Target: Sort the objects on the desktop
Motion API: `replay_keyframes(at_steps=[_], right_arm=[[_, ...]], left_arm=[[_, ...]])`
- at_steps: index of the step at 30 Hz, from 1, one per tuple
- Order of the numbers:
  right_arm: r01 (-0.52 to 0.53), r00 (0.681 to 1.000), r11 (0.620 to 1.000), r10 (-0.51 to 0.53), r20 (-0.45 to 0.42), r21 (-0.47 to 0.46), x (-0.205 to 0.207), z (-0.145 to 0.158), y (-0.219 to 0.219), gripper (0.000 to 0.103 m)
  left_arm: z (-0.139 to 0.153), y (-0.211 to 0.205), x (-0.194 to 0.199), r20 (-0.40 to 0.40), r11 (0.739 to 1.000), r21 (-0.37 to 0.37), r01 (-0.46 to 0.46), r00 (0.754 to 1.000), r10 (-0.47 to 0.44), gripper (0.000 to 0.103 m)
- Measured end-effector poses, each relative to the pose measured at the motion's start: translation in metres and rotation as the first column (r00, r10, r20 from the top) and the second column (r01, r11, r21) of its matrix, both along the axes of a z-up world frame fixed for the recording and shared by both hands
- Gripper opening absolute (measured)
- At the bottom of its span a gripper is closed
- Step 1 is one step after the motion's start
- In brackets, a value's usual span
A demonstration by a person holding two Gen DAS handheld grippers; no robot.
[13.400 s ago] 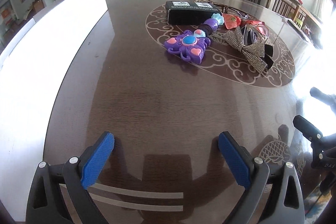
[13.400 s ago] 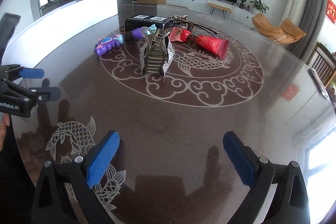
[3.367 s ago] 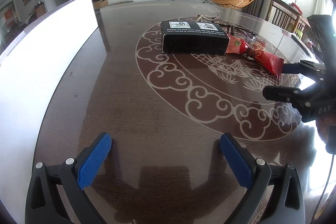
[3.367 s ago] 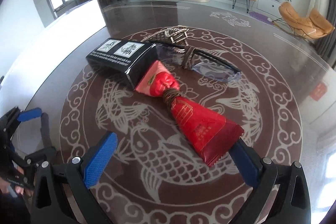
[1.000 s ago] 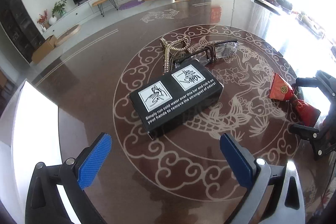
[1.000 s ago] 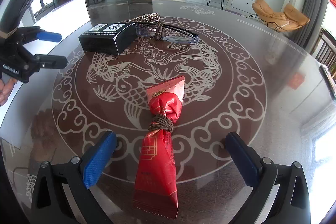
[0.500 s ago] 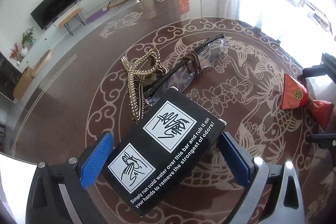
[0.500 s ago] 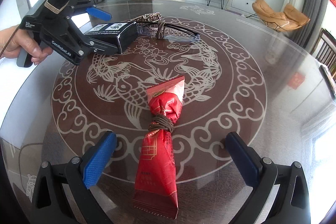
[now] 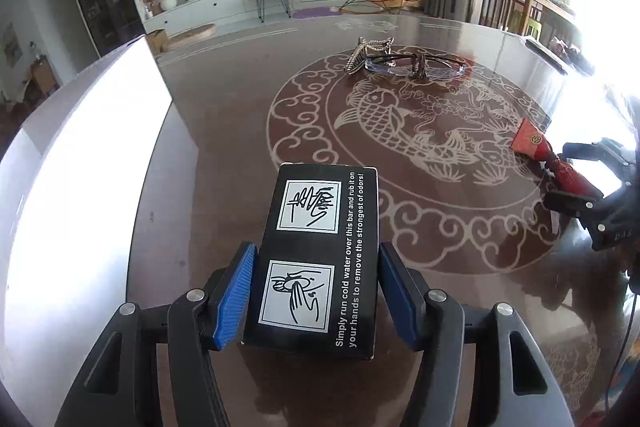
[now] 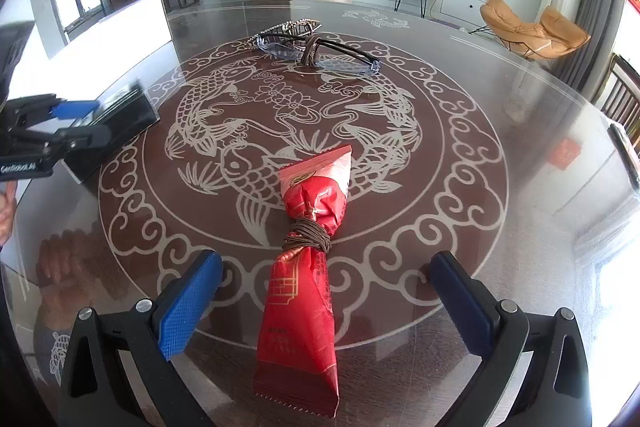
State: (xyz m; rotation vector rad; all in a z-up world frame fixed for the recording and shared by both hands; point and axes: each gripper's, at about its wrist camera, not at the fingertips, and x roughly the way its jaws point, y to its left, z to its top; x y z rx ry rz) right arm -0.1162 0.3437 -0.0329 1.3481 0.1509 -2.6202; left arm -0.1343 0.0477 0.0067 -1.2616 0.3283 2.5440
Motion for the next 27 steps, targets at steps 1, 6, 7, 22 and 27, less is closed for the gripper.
replay_keyframes(at_steps=[1,6,7,22,27], right_arm=[[0.000,1.000,1.000,0.000,0.000,0.000,0.000,0.000,0.000,0.103],[0.000,1.000,1.000,0.000,0.000,0.000,0.000,0.001,0.000,0.103],[0.000,1.000,1.000,0.000,0.000,0.000,0.000,0.001,0.000,0.103],[0.000,1.000,1.000,0.000,-0.001,0.003,0.001,0.001,0.000,0.103],[0.000,1.000,1.000,0.000,-0.001,0.003,0.001,0.002,0.000,0.103]], left_arm=[[-0.006,-0.007,0.006,0.015,1.000,0.012,-0.029,0.999,0.029,0.062],[-0.031,-0.012,0.012,0.039,0.997,0.039,-0.065,0.997,0.064,0.101],[-0.035,-0.011,0.010,0.049,0.997,0.049,-0.065,0.997,0.063,0.103],[-0.048,-0.007,0.010,0.054,0.997,0.062,-0.050,0.997,0.046,0.103],[-0.047,-0.008,0.010,0.055,0.997,0.063,-0.050,0.997,0.046,0.103]])
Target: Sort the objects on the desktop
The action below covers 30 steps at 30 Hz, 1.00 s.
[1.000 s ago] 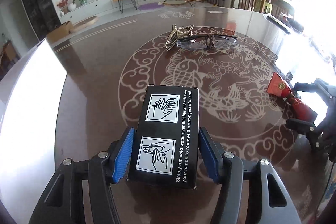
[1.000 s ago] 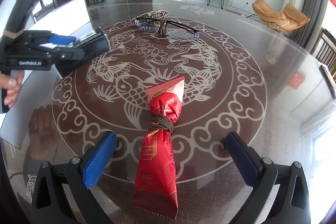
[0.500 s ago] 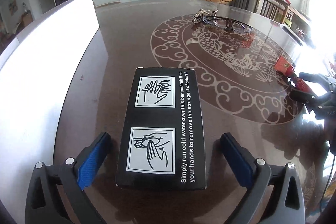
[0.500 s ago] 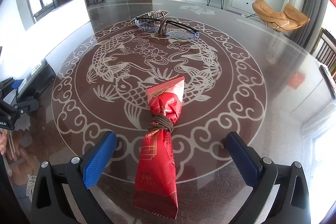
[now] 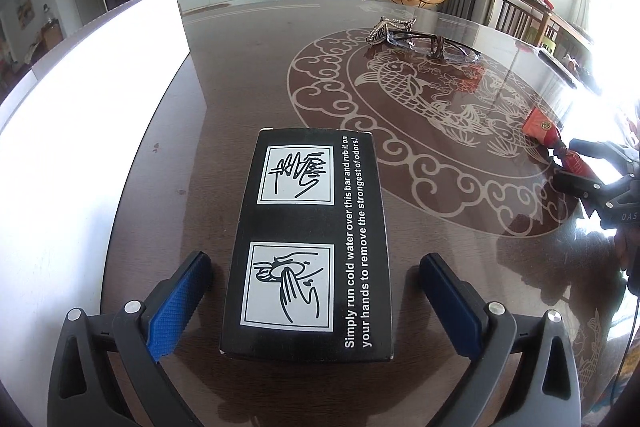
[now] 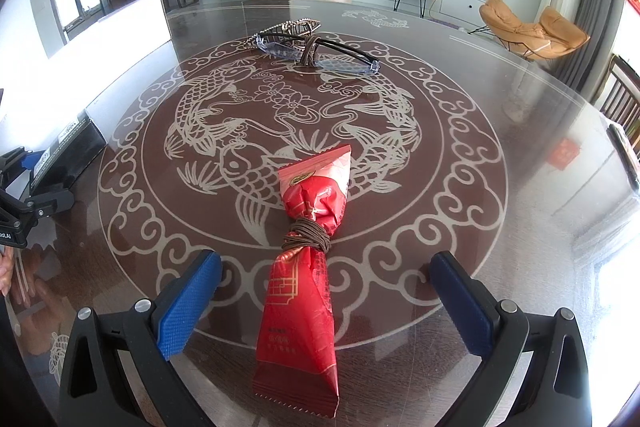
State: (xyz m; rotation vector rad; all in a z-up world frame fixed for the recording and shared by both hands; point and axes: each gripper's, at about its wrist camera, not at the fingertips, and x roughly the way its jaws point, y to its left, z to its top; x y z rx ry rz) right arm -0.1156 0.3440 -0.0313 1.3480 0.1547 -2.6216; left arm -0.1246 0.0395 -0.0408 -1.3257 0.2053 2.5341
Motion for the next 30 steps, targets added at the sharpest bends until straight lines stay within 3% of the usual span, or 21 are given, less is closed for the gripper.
replay_keyframes(at_steps=[30], right_arm=[[-0.001,1.000,1.000,0.001,0.000,0.000,-0.0002,-0.0002,0.0002,0.103]], left_arm=[[-0.0004,-0.0055,0.0015,0.000,1.000,0.002,0.002,1.000,-0.002,0.103]])
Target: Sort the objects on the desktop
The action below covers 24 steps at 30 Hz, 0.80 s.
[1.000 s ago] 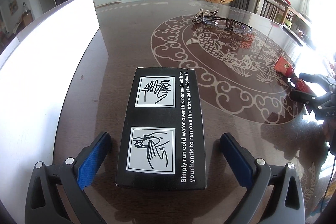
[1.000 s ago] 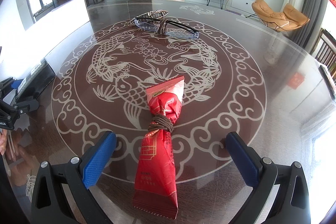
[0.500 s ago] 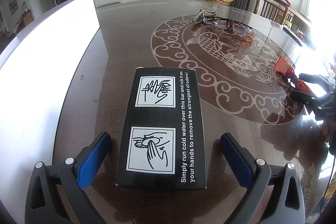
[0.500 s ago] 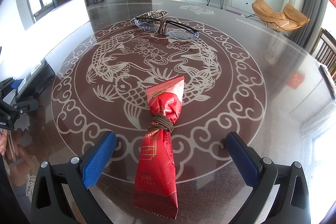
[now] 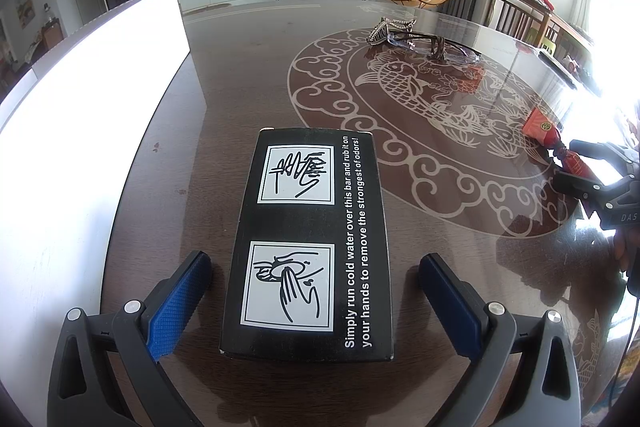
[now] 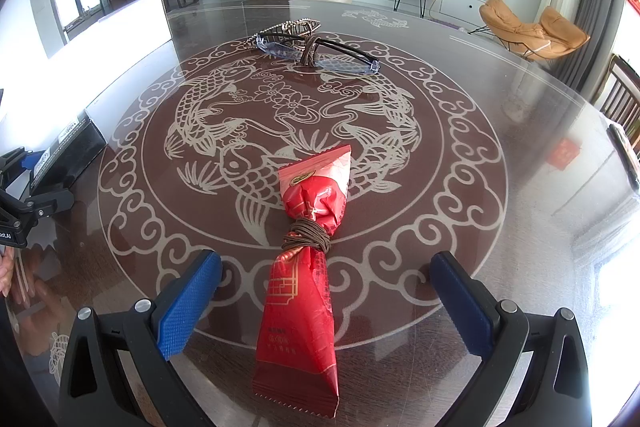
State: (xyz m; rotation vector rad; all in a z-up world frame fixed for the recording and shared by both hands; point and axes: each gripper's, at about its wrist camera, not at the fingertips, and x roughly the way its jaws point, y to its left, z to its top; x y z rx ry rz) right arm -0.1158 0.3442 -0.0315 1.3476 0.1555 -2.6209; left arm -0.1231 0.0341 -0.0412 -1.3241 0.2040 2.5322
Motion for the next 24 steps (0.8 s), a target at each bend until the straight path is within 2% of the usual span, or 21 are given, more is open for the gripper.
replay_keyframes(at_steps=[24], right_arm=[[0.000,1.000,1.000,0.000,0.000,0.000,-0.0003,-0.0008,-0.0001,0.103]], left_arm=[[0.0044,0.0031,-0.0032,0.000,1.000,0.000,0.000,1.000,0.000,0.103]])
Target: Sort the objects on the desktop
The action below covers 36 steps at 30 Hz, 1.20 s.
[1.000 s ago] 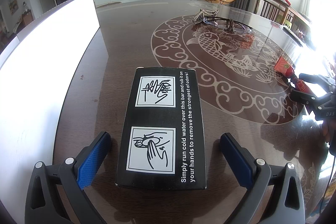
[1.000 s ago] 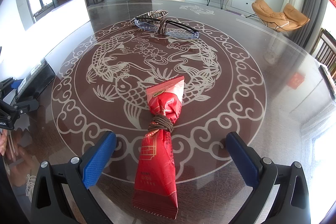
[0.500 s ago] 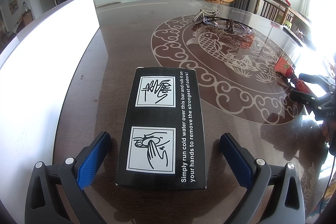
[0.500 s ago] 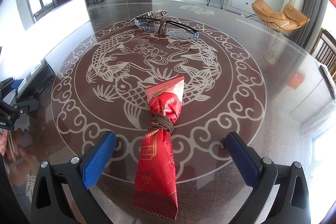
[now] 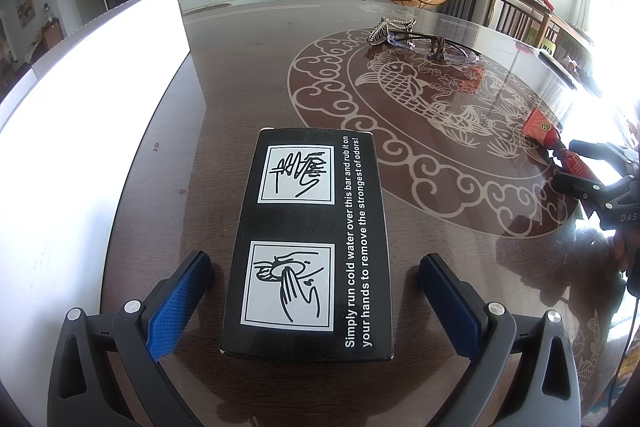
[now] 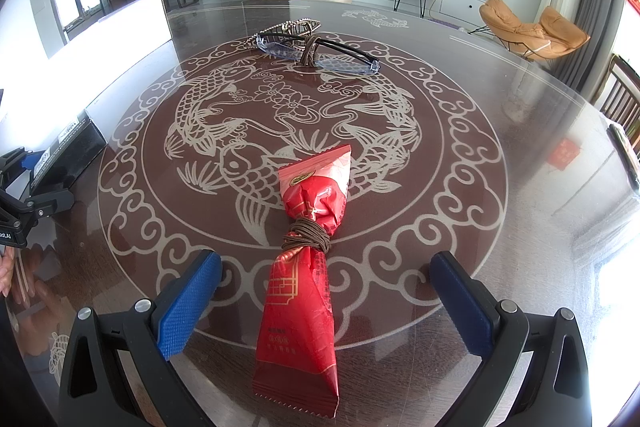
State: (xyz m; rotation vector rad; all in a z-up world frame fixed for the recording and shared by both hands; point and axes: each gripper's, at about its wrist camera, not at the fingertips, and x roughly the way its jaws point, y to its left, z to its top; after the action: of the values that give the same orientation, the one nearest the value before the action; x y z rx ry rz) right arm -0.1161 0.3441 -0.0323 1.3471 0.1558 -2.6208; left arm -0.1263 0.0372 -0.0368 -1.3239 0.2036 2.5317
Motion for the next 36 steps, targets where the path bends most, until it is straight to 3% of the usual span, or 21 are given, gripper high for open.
replay_keyframes(at_steps=[36], right_arm=[[-0.001,1.000,1.000,0.001,0.000,0.000,0.0003,0.0006,0.0004,0.103]], left_arm=[[0.0002,-0.0024,0.0012,0.000,1.000,0.001,0.002,1.000,-0.002,0.103]])
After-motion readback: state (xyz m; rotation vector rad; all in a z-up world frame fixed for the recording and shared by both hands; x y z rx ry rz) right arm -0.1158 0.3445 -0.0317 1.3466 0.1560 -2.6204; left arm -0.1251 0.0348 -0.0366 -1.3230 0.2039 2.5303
